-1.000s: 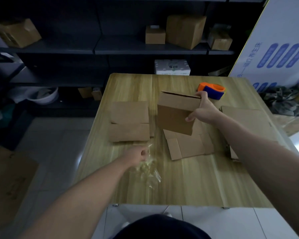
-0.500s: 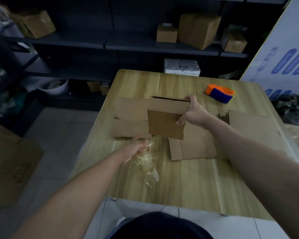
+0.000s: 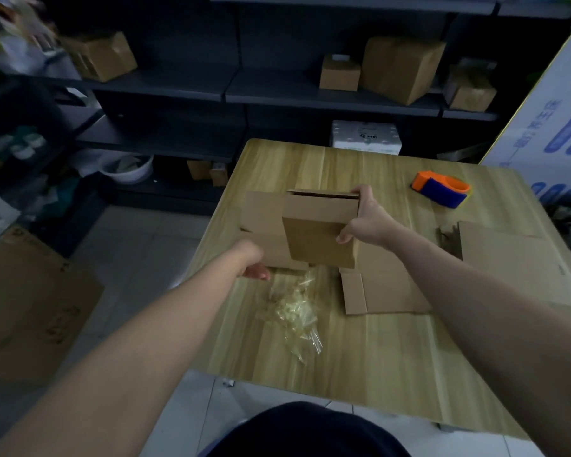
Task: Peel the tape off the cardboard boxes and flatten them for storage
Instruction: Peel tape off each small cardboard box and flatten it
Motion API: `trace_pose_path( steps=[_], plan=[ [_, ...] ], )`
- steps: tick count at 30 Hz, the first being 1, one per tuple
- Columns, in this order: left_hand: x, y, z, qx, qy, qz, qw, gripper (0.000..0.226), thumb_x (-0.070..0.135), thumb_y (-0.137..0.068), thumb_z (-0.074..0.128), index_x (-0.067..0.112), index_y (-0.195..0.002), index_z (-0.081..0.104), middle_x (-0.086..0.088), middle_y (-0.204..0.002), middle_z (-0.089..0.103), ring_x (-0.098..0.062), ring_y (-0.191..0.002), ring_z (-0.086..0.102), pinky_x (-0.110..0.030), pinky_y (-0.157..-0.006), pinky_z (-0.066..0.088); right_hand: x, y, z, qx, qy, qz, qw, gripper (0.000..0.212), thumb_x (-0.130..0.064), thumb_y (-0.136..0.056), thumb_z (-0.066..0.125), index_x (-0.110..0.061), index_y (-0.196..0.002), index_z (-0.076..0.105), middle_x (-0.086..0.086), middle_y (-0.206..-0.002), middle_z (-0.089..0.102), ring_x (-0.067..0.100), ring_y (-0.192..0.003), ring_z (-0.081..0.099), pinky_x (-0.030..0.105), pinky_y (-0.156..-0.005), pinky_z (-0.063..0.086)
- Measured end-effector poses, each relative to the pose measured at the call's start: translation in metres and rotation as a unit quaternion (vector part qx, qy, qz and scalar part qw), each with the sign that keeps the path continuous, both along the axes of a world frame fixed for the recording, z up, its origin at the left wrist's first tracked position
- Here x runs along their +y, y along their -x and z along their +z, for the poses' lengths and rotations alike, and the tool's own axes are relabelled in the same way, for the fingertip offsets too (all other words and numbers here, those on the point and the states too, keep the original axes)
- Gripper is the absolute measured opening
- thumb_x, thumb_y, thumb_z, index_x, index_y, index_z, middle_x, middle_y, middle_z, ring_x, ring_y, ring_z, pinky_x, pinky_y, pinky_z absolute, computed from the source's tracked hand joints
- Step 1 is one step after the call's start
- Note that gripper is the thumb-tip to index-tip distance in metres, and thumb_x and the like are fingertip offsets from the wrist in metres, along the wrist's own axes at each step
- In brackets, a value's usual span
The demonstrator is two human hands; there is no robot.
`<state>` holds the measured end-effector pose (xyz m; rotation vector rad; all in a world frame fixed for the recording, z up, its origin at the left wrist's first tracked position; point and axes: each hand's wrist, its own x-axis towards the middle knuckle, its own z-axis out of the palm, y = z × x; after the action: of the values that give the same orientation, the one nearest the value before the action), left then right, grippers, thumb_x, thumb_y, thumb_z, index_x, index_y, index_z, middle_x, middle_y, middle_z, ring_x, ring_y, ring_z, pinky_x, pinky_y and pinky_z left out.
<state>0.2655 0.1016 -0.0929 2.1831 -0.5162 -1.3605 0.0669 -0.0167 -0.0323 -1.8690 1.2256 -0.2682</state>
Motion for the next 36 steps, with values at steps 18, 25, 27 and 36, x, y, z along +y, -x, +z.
trace_pose_path(
  steps=[18, 25, 27, 36],
  plan=[
    [-0.027, -0.028, 0.075, 0.091, 0.254, -0.051, 0.962, 0.038, 0.036, -0.088, 0.064, 0.012, -0.118, 0.057, -0.001, -0.102, 0.064, -0.016, -0.094, 0.059, -0.038, -0.085, 0.05, 0.031, -0.031, 0.022, -0.044, 0.032, -0.018, 0.998, 0.096, -0.004, -0.069, 0.08, -0.017, -0.14, 0.018, 0.007, -0.124, 0.041, 0.026, -0.115, 0.047, 0.031, -0.086, 0.045],
    [-0.03, -0.027, 0.079, 0.125, 0.285, 0.015, 0.95, 0.026, 0.018, -0.088, 0.06, 0.014, -0.113, 0.054, -0.004, -0.096, 0.057, -0.02, -0.087, 0.055, -0.042, -0.081, 0.052, 0.047, -0.046, 0.027, -0.027, 0.078, -0.045, 0.996, 0.074, -0.041, -0.086, 0.065, -0.015, -0.144, 0.026, 0.006, -0.137, 0.041, 0.022, -0.116, 0.049, 0.036, -0.094, 0.048],
    [-0.031, -0.028, 0.08, 0.122, 0.295, 0.0, 0.948, 0.029, 0.006, -0.083, 0.057, 0.016, -0.11, 0.054, -0.008, -0.095, 0.055, -0.024, -0.088, 0.054, -0.04, -0.077, 0.051, 0.052, -0.05, 0.027, -0.001, 0.113, -0.054, 0.992, 0.064, -0.041, -0.091, 0.059, -0.014, -0.142, 0.033, 0.006, -0.135, 0.046, 0.018, -0.113, 0.049, 0.029, -0.089, 0.044],
    [-0.028, -0.037, 0.06, 0.128, 0.3, -0.021, 0.945, 0.055, -0.013, -0.08, 0.043, 0.017, -0.125, 0.055, -0.001, -0.102, 0.062, -0.02, -0.093, 0.057, -0.042, -0.087, 0.051, 0.066, -0.062, 0.021, 0.09, 0.178, -0.069, 0.977, 0.038, -0.036, -0.103, 0.031, -0.008, -0.1, 0.056, 0.01, -0.08, 0.06, 0.029, -0.076, 0.06, 0.041, -0.068, 0.051]
  ],
)
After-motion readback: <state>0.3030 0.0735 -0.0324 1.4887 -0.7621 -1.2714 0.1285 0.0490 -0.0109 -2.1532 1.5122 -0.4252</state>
